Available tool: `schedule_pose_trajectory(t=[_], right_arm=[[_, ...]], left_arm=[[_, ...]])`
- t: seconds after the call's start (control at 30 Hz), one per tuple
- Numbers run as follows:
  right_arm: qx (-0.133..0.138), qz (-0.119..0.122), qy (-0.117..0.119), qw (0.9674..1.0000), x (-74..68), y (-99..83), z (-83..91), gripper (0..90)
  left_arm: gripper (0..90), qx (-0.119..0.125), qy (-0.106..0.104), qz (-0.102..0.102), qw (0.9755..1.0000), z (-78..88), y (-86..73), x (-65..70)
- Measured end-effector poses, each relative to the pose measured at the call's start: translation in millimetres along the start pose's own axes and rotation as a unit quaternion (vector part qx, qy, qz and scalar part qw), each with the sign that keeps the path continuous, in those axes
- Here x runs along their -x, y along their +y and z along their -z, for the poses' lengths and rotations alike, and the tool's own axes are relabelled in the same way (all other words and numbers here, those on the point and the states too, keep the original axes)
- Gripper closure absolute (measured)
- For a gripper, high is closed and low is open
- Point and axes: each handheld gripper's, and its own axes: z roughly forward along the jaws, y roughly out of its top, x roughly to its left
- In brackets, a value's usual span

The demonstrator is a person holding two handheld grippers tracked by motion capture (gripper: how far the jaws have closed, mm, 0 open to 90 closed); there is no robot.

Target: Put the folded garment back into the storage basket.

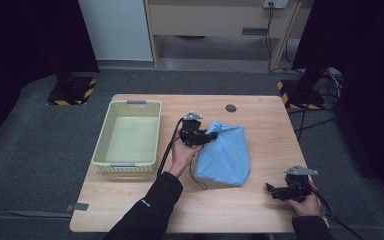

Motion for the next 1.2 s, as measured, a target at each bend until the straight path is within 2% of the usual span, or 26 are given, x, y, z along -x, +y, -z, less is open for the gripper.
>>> schedule_pose_trajectory(t=[0.53,0.83,1.2], right_arm=[[0.000,0.000,0.000,1.0000,0.0,0.0,0.0,0.2],[0.000,0.000,0.000,1.0000,0.0,0.0,0.0,0.2],[0.000,-0.001,0.001,1.0000,-0.1,0.3,-0.1,0.2]], left_arm=[[69.8,0.031,-0.001,-0.028,0.9991,42.8,19.7,11.5],[69.9,0.045,0.007,-0.037,0.9983,64.5,26.3,12.5],[69.9,0.065,0.027,-0.047,0.9964,101.0,31.2,8.6]])
